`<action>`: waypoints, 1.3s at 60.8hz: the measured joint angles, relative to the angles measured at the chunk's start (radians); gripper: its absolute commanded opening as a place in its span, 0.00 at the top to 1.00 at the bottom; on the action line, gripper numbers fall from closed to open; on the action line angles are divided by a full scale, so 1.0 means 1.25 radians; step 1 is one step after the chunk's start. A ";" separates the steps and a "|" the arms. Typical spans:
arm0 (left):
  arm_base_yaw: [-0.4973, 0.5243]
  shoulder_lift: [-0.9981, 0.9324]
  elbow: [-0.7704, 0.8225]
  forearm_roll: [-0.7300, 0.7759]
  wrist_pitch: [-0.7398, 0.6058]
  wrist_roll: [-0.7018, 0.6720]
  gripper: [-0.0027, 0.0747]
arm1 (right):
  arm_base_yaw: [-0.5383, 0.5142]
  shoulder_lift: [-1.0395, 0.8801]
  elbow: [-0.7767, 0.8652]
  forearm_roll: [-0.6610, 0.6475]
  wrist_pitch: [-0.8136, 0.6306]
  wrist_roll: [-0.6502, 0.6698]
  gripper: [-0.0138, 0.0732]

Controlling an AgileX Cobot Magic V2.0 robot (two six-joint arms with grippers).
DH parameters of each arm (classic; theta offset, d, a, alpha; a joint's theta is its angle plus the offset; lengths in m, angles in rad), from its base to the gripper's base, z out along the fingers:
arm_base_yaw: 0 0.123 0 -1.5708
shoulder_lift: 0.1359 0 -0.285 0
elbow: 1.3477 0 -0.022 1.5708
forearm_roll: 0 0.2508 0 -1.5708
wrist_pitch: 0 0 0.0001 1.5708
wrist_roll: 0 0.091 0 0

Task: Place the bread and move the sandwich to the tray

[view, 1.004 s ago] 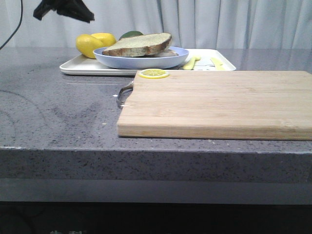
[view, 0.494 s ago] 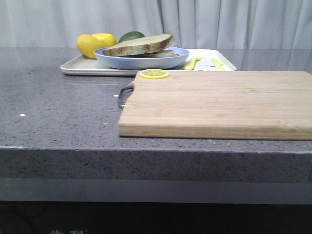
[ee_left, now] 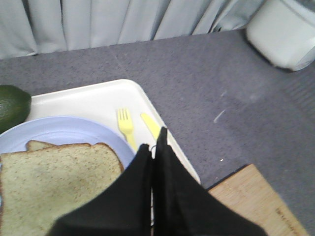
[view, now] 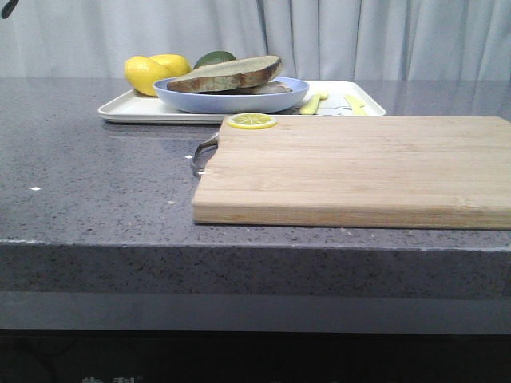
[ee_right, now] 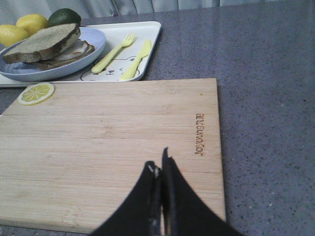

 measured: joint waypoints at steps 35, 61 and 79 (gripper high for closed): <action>-0.087 -0.388 0.719 0.475 -0.003 -0.131 0.99 | 0.000 0.000 0.000 0.000 0.000 0.000 0.91; -0.087 -0.816 1.254 0.549 -0.194 -0.241 0.99 | 0.000 0.000 0.000 0.000 0.000 0.000 0.91; -0.087 -1.157 1.574 0.552 -0.383 -0.248 0.99 | 0.000 0.000 0.000 0.000 0.000 0.000 0.91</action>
